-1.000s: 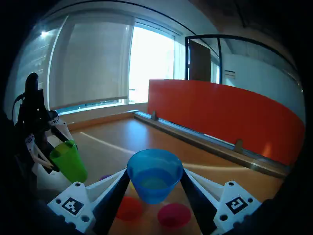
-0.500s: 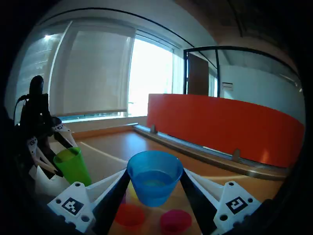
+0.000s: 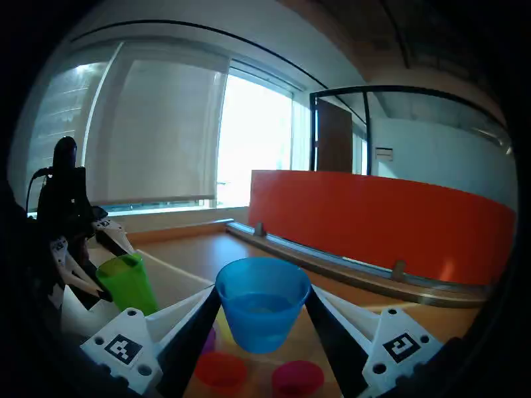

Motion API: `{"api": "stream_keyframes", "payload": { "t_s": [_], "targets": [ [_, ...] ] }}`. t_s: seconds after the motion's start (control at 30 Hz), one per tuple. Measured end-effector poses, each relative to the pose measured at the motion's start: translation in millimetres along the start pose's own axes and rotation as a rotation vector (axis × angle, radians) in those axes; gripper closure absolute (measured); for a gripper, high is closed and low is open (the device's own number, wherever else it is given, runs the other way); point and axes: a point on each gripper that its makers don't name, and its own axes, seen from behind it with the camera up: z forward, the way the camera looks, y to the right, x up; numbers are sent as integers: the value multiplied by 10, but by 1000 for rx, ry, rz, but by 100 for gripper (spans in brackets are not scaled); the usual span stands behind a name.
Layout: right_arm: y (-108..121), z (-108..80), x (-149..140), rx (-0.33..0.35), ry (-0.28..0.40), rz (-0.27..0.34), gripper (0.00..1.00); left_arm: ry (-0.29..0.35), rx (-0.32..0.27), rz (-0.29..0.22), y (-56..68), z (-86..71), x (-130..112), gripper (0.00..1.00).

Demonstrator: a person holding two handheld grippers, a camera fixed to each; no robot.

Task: Pour water

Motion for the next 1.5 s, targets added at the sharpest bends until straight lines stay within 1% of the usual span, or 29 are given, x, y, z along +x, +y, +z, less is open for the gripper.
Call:
{"api": "stream_keyframes", "payload": {
  "t_s": [0.17, 0.37, 0.77, 1.0, 1.27, 1.5],
  "targets": [
    [-9, -8, -9, 4, -1, 3, 10, 31, 3, -16, -11, 7, 63, 14],
    [-6, -16, -5, 2, -3, 5, 9, 64, 9, -18, -32, 8, 139, 14],
    [-21, -51, 20, 5, 2, 9, 10, 100, 18, -40, -45, 31, 226, 14],
    [-17, -75, 26, 3, 3, 8, 10, 102, 18, -40, -46, 42, 248, 14],
    [-4, -105, 22, 3, 1, 4, 10, 88, 23, -44, -59, 49, 227, 14],
    [4, -129, 23, 7, -2, 4, 10, 87, 33, -47, -92, 40, 242, 14]
  ]
}}
